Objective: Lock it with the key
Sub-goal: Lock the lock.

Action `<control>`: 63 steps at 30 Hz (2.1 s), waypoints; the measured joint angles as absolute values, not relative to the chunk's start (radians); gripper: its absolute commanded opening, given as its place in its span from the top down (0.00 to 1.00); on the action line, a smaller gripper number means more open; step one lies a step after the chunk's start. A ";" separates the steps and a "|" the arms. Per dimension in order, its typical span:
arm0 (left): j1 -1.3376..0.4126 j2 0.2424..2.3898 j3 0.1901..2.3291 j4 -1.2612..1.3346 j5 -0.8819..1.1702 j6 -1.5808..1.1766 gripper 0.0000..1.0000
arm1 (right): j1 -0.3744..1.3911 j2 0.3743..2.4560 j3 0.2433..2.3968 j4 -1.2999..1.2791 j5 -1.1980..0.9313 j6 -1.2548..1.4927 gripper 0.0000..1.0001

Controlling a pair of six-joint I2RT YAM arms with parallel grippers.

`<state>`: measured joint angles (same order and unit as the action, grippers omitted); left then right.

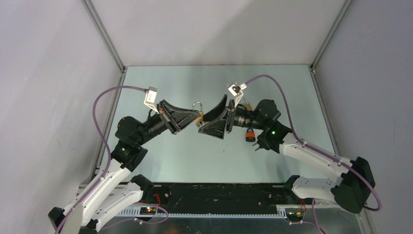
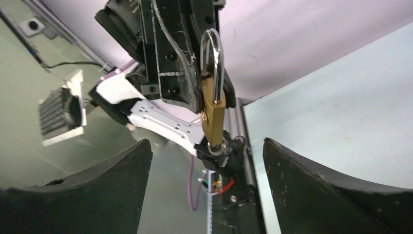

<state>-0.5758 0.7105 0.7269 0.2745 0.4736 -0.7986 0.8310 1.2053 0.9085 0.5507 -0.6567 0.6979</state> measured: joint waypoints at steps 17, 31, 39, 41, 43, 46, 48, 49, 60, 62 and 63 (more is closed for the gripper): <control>-0.628 0.791 0.682 0.270 0.719 -0.677 1.00 | 0.761 1.016 0.995 0.201 -0.640 0.427 0.37; -0.672 0.804 0.681 0.243 0.772 -0.609 0.89 | 0.799 1.070 1.107 -0.119 -0.659 0.265 0.74; -0.674 0.783 0.681 0.216 0.798 -0.588 0.67 | 0.805 1.070 1.110 -0.144 -0.739 0.242 1.00; -0.675 0.774 0.681 0.215 0.799 -0.578 0.48 | 0.807 1.071 1.114 -0.144 -0.748 0.242 1.00; -0.675 0.765 0.681 0.215 0.799 -0.578 0.30 | 0.808 1.071 1.115 -0.146 -0.752 0.244 1.00; -0.675 0.753 0.681 0.216 0.795 -0.571 0.18 | 0.813 1.070 1.115 -0.142 -0.744 0.254 1.00; -0.675 0.748 0.681 0.216 0.789 -0.575 0.17 | 0.820 1.068 1.115 -0.132 -0.730 0.258 1.00; -0.677 0.746 0.681 0.215 0.783 -0.575 0.17 | 0.822 1.066 1.115 -0.126 -0.722 0.260 1.00; -0.708 0.706 0.681 0.215 0.639 -0.575 0.18 | 0.868 1.016 1.115 -0.002 -0.622 0.314 1.00; -0.712 0.674 0.681 0.217 0.604 -0.574 0.22 | 0.880 1.013 1.115 0.010 -0.583 0.335 1.00; -0.716 0.664 0.681 0.219 0.594 -0.574 0.25 | 0.886 1.013 1.115 0.019 -0.560 0.348 1.00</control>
